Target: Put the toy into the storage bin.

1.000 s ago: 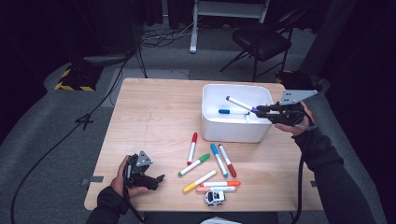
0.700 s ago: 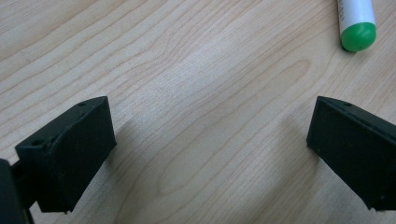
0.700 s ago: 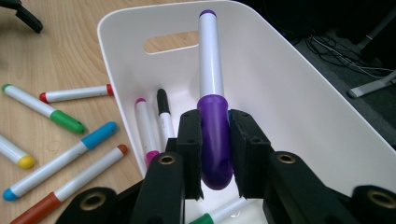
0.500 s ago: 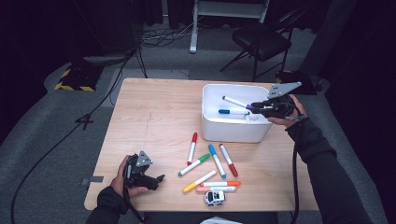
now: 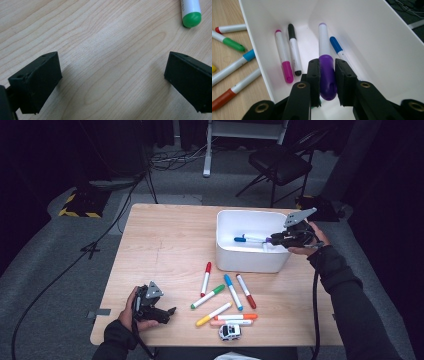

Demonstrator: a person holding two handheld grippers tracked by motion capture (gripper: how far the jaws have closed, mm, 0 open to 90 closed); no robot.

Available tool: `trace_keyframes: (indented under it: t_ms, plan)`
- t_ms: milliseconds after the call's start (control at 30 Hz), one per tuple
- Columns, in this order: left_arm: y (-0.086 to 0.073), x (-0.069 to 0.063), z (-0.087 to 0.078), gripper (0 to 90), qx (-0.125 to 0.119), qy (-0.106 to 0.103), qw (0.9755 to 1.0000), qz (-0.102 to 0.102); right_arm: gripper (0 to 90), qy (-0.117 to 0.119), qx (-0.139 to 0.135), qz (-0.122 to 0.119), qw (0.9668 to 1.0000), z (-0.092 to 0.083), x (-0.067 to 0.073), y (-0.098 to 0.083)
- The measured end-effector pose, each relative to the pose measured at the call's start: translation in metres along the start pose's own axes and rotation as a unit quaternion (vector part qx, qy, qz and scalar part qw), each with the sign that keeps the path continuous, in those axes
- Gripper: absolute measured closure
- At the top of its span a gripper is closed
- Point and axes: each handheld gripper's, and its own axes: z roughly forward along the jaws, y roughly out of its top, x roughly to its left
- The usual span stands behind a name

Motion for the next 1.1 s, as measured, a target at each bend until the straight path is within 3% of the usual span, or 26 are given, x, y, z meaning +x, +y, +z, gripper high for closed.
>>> trace_keyframes:
  t_ms: [233, 700, 900, 1100]
  plan:
    - [0.0, 0.0, 0.0, 1.2, 0.0, 0.0, 1.0, 0.0, 75.4, 0.001, 0.037, -0.008, 0.9993, -0.004, -0.001, -0.011]
    - [0.0, 0.0, 0.0, 1.2, 0.0, 0.0, 1.0, 0.0, 72.1, -0.007, 0.041, 0.004, 0.9991, -0.015, -0.004, -0.02]
    - [0.0, 0.0, 0.0, 1.2, 0.0, 0.0, 1.0, 0.0, 64.8, -0.013, 0.021, 0.007, 0.9997, -0.019, 0.001, -0.018]
    - [0.0, 0.0, 0.0, 1.2, 0.0, 0.0, 1.0, 0.0, 53.4, -0.022, -0.045, 0.027, 0.9984, -0.033, 0.014, -0.018]
